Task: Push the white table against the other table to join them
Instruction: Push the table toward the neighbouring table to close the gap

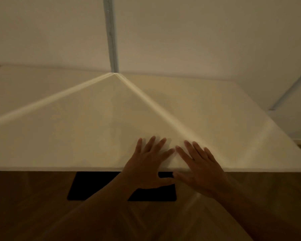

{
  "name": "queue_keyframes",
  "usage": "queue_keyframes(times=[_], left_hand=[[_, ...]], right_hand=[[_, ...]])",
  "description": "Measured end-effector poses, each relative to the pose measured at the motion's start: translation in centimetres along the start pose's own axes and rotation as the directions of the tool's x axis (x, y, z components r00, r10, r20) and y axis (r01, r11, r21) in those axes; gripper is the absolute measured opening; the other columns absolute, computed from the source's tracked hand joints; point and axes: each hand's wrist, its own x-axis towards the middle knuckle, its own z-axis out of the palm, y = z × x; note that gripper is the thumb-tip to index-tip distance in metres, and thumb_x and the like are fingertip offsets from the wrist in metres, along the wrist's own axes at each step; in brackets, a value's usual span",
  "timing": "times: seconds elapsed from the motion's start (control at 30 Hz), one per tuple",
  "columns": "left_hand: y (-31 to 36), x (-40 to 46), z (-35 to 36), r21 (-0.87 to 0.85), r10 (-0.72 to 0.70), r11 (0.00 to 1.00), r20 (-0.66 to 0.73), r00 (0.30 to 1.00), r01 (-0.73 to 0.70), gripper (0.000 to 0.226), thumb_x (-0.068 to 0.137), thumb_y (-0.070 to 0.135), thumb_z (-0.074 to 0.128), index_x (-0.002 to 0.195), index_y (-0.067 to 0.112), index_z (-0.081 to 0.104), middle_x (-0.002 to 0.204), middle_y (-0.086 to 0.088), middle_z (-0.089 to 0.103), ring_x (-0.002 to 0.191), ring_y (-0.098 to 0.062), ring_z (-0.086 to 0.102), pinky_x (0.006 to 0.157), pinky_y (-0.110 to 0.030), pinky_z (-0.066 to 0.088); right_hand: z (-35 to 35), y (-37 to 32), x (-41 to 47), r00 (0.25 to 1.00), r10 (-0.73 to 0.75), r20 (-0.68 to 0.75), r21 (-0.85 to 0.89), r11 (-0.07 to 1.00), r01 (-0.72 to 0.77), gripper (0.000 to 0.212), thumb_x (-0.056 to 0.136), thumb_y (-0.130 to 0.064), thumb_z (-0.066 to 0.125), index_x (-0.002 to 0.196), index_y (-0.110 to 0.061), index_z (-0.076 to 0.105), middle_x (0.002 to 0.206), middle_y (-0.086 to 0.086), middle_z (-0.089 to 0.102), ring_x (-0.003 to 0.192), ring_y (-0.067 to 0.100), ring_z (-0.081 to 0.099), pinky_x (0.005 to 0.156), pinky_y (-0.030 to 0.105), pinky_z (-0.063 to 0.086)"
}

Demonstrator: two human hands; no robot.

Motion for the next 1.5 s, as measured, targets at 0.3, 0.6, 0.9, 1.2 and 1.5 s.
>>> queue_keyframes(times=[0.3,0.6,0.9,1.2,1.5], left_hand=[[5.5,5.8,2.1,0.092,-0.221,0.969,-0.076,0.972,0.227,0.105,0.069,0.104,0.007,0.158,0.051,-0.004,0.172,0.006,0.001,0.155,-0.043,0.001,0.112,-0.077,0.002],[5.2,5.7,2.4,0.092,-0.217,0.97,-0.083,0.973,0.224,0.099,0.071,0.102,0.001,0.155,0.054,-0.015,0.171,0.006,-0.007,0.154,-0.046,-0.007,0.112,-0.077,-0.008],[5.2,5.9,2.5,0.094,-0.233,0.966,-0.086,0.969,0.241,0.095,0.072,0.103,0.004,0.153,0.057,-0.014,0.171,0.009,-0.003,0.155,-0.041,-0.008,0.112,-0.076,-0.006],[5.5,6.6,2.3,0.076,-0.247,0.964,-0.093,0.964,0.254,0.095,0.074,0.102,0.014,0.155,0.056,-0.007,0.171,0.009,0.001,0.155,-0.042,-0.004,0.112,-0.077,-0.004],[5.8,6.5,0.9,0.063,-0.237,0.97,-0.001,0.971,0.237,0.098,0.075,0.1,0.017,0.157,0.052,-0.006,0.17,0.008,-0.009,0.153,-0.043,-0.015,0.11,-0.075,-0.018]], right_hand=[[0.4,9.1,-0.2,0.997,-0.07,0.008,-0.069,0.995,0.071,0.083,0.083,-0.086,0.007,0.152,-0.045,-0.012,0.166,0.001,0.002,0.152,0.029,0.002,0.122,0.051,0.014],[1.0,9.7,0.6,0.993,-0.114,-0.007,-0.064,0.991,0.114,0.087,0.083,-0.087,0.019,0.155,-0.039,0.009,0.163,0.005,0.021,0.148,0.037,0.02,0.117,0.056,0.026],[1.1,9.9,0.5,0.992,-0.127,-0.026,-0.081,0.989,0.124,0.087,0.083,-0.086,0.015,0.155,-0.039,0.01,0.162,0.004,0.021,0.148,0.036,0.019,0.116,0.054,0.028],[0.5,10.4,0.9,0.991,-0.134,-0.012,-0.081,0.988,0.133,0.086,0.084,-0.085,0.023,0.154,-0.036,0.021,0.16,0.006,0.029,0.146,0.038,0.026,0.114,0.054,0.033],[-0.5,9.8,1.3,0.991,-0.116,-0.067,-0.038,0.993,0.114,0.083,0.085,-0.08,0.023,0.14,-0.026,0.053,0.144,0.012,0.052,0.129,0.045,0.049,0.097,0.062,0.047]])
